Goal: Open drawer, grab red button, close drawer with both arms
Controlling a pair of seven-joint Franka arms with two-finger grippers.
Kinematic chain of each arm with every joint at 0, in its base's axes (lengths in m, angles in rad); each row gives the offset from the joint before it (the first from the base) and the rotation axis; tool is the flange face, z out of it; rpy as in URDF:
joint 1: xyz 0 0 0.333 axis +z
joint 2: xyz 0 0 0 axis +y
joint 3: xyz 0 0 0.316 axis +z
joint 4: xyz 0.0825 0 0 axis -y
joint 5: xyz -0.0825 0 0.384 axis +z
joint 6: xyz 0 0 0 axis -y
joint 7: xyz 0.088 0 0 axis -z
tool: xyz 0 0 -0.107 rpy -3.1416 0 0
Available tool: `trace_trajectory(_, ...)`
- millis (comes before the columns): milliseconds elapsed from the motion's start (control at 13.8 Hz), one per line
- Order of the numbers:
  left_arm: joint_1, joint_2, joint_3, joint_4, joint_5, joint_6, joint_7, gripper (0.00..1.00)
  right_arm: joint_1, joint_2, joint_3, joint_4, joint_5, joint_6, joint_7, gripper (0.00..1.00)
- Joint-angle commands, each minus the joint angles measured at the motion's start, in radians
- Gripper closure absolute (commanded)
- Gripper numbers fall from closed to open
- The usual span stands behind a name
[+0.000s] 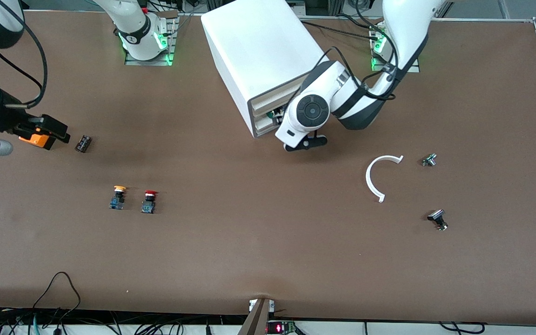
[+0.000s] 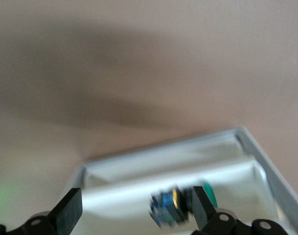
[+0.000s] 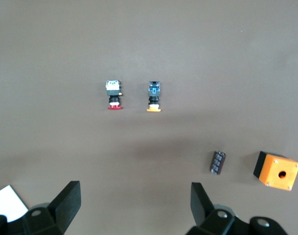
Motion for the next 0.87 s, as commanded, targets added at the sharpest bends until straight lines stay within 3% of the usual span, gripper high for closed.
trace_trajectory(0,0.048,-0.015,-0.001,0.051,0.139,-0.027,0.021,0.01,-0.001,-0.041,0.014,0.001,0.018,-0.023,0.043,0.01)
trace_trajectory(145,0.094,-0.036,-0.003,0.082,0.171,-0.027,0.070,0.01,0.010,-0.040,0.018,0.040,0.018,-0.027,0.048,0.01)
trace_trajectory(508,0.282,-0.099,-0.015,0.104,0.173,-0.046,0.408,0.01,0.014,-0.043,0.018,0.048,0.010,-0.079,0.042,0.01)
trace_trajectory(798,0.399,-0.175,-0.018,0.116,0.153,-0.245,0.685,0.01,0.014,-0.051,0.044,0.053,-0.001,-0.081,0.037,0.01)
